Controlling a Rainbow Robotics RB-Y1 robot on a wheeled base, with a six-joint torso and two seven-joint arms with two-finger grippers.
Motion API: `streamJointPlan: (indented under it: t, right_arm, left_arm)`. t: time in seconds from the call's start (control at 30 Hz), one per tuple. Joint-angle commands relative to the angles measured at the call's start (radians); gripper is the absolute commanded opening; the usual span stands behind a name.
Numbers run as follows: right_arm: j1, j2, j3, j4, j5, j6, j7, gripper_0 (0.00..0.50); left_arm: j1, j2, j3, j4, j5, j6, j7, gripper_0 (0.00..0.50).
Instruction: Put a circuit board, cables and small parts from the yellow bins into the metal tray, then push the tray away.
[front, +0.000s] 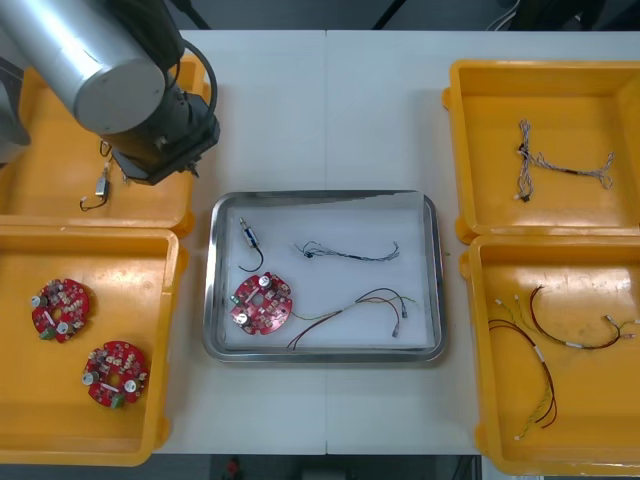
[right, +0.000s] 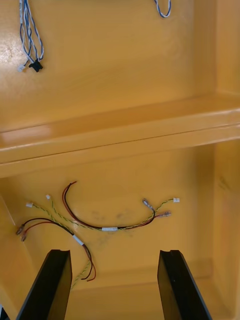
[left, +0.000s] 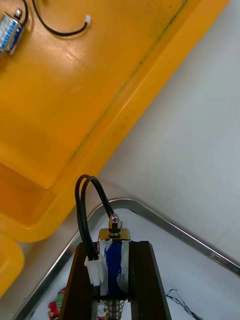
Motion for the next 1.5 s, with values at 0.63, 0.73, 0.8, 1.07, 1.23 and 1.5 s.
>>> streamJointPlan:
  t: [0.63,0.73,0.8,1.07,1.23,1.5]
  right_arm:
    - [0.028,0.043,-0.028,-0.023,0.038,0.006,0.022,0.5]
    - [0.028,0.043,-0.028,-0.023,0.038,0.006,0.022,0.5]
    - [0.028,0.043,-0.028,-0.023,0.038,0.006,0.022,0.5]
    - [0.028,0.043,-0.028,-0.023,0.038,0.006,0.022,0.5]
    - [0.028,0.043,-0.028,-0.023,0.038,0.006,0.022,0.5]
    - [0.028,0.043,-0.028,-0.023,0.038,0.006,0.022,0.5]
  left_arm:
    - [0.002,-0.241,-0.248,0.076,-0.219,-0.054,0.008,0.0]
    - [0.003,-0.255,-0.275,0.077,-0.236,-0.065,0.02,0.0]
    - [0.003,-0.261,-0.284,0.077,-0.247,-0.07,0.026,0.0]
    - [0.016,-0.275,-0.312,0.079,-0.287,-0.087,0.042,0.0]
    - [0.016,-0.276,-0.317,0.084,-0.268,-0.087,0.046,0.0]
    - [0.016,-0.273,-0.317,0.082,-0.254,-0.091,0.049,0.045]
